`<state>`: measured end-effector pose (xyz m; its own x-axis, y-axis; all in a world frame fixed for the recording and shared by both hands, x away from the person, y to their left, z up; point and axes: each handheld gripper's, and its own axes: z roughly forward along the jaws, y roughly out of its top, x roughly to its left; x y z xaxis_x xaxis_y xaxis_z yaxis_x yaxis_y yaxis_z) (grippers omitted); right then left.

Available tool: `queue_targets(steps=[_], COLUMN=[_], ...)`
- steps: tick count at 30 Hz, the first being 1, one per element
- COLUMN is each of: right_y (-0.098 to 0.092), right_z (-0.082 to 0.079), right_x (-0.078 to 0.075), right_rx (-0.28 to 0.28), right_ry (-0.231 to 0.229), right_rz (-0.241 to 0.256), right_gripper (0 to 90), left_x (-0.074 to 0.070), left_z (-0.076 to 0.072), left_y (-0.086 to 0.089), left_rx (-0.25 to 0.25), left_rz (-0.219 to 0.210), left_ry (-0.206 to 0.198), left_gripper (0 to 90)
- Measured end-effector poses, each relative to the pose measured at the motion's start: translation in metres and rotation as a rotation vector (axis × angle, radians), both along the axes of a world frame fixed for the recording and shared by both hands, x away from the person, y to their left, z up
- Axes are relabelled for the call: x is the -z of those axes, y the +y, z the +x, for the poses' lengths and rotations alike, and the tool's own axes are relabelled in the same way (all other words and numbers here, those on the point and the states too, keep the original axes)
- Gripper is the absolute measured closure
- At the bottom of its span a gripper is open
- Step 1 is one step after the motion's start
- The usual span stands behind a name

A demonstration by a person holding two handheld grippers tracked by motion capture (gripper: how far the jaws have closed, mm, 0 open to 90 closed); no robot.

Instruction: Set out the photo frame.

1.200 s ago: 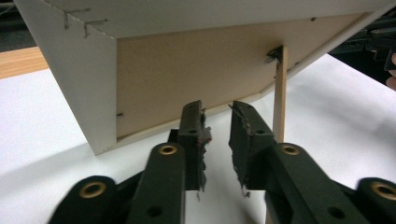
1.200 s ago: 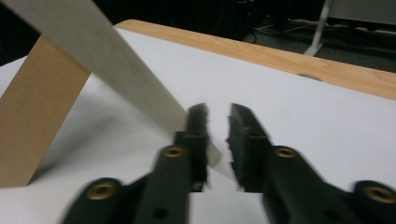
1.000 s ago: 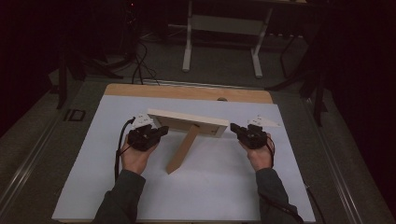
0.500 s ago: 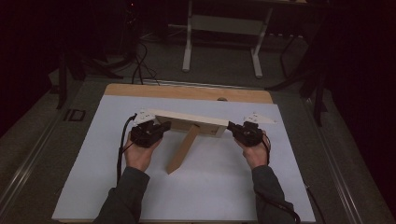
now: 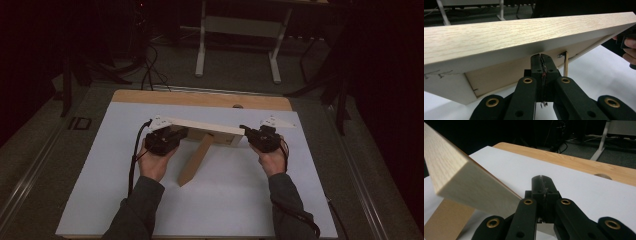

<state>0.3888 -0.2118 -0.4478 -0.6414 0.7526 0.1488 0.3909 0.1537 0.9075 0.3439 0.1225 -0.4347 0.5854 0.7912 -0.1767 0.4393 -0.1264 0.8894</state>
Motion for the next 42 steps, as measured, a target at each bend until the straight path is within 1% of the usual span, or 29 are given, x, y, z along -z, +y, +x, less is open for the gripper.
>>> queue_targets(steps=[15,21,35,42], right_y=[0.003,0.003,0.004,0.005], right_z=[0.002,0.001,-0.001,-0.002], right_x=[-0.001,0.000,-0.003,-0.004], right_rx=[-0.010,-0.015,-0.025,-0.034], right_ry=[0.004,0.003,-0.005,-0.007], right_rz=[0.000,-0.004,-0.008,-0.009], right_gripper=[89.8,89.8,89.8,89.8], left_x=[-0.001,-0.001,-0.001,-0.002], left_z=[0.001,0.002,0.005,0.007], left_y=[-0.004,-0.009,-0.019,-0.026], left_rx=[0.002,0.005,0.017,0.031], left_rz=[0.008,0.005,0.017,0.021], left_ry=[0.002,0.003,0.009,0.008], left_gripper=[90.0,90.0,90.0,90.0])
